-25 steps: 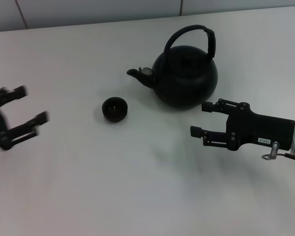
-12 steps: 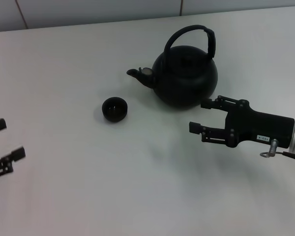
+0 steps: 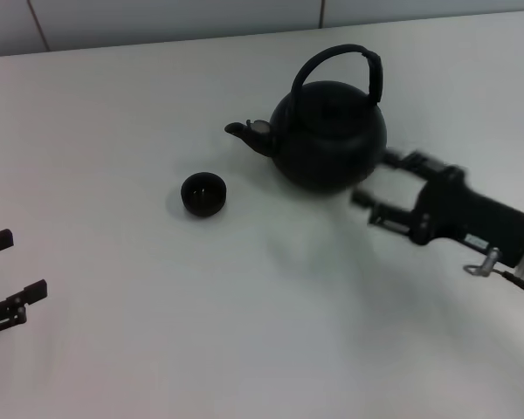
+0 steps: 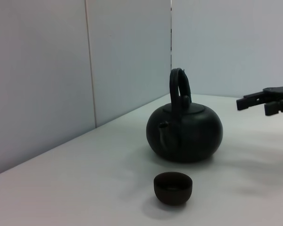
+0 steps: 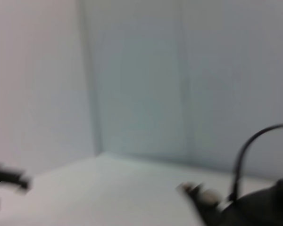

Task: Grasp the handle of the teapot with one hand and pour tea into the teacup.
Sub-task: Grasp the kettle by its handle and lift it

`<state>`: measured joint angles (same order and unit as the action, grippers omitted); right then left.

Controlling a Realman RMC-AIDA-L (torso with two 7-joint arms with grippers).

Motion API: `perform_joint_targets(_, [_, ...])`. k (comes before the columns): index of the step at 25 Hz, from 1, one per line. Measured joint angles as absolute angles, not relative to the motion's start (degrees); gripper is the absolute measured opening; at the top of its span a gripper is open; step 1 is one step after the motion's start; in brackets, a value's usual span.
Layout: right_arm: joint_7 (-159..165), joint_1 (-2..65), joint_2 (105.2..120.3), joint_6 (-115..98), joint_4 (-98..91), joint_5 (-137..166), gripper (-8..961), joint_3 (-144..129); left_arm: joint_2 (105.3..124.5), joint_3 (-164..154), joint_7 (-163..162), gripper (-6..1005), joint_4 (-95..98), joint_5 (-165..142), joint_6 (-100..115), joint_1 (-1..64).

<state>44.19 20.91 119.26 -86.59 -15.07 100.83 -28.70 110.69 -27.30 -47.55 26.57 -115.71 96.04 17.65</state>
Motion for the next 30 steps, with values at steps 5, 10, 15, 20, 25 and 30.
perform_joint_targets(5, [18.53,17.74,119.57,-85.49,2.17,80.95,783,-19.08,111.1,-26.97,-47.47,801,26.6,-115.66,95.82,17.63])
perform_joint_targets(10, [15.58,18.55,119.61,-82.59,4.59,78.58,783,-17.45,111.18,-26.37,-47.48,801,26.63,-115.66,95.87,17.8])
perform_joint_targets(15, [15.65,20.39,119.55,-80.34,4.54,78.48,784,-17.3,111.27,-26.12,-47.69,802,26.64,-115.5,96.03,17.96])
perform_joint_targets(20, [15.46,23.56,119.51,-76.26,4.34,78.43,784,-15.88,111.54,-25.75,-47.65,802,26.63,-115.47,96.07,17.95])
perform_joint_targets(25, [15.55,27.08,119.35,-72.63,3.92,78.43,781,-15.78,111.8,-25.02,-47.51,801,26.65,-115.47,96.12,17.84])
perform_joint_targets(30, [15.85,30.06,119.37,-69.54,3.85,78.8,772,-16.36,111.98,-24.24,-47.4,801,26.72,-115.47,96.22,17.72])
